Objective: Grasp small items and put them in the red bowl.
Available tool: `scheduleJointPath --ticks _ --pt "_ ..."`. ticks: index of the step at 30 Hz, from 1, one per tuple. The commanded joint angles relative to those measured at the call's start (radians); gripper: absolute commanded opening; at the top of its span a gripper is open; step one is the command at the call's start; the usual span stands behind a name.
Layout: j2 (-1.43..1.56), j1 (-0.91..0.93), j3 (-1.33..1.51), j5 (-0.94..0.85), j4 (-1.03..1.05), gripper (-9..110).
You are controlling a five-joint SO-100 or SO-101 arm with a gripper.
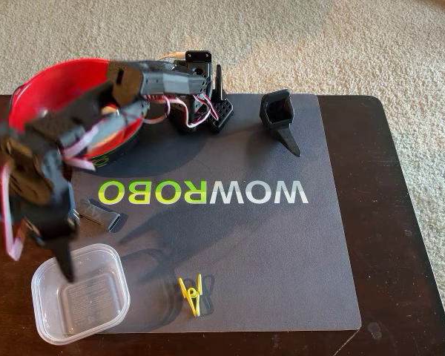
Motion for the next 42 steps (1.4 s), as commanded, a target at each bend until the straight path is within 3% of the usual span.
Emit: scheduleJointPath --ticks 1,3,6,13,21,27,33,38,42 --pt "-0.031 -0.075 -0.034 0.02 0.005 26" --pt "-0.06 -0.083 -0.029 -0.003 0.006 7" --pt "-0.063 -0.064 -0.008 -0.035 0.006 1" --pt "0.003 -0.017 -0.002 -0.12 0.006 0" --pt "0.462 0.083 0.15 -0.321 0.008 0" --pt "1.089 0.118 0.627 -0.322 0.006 0" --pt "1.766 0.215 1.235 -0.216 0.006 0" --pt "2.148 0.522 1.69 0.034 -0.008 0" --pt "2.172 0.73 1.907 0.173 -0.104 0"
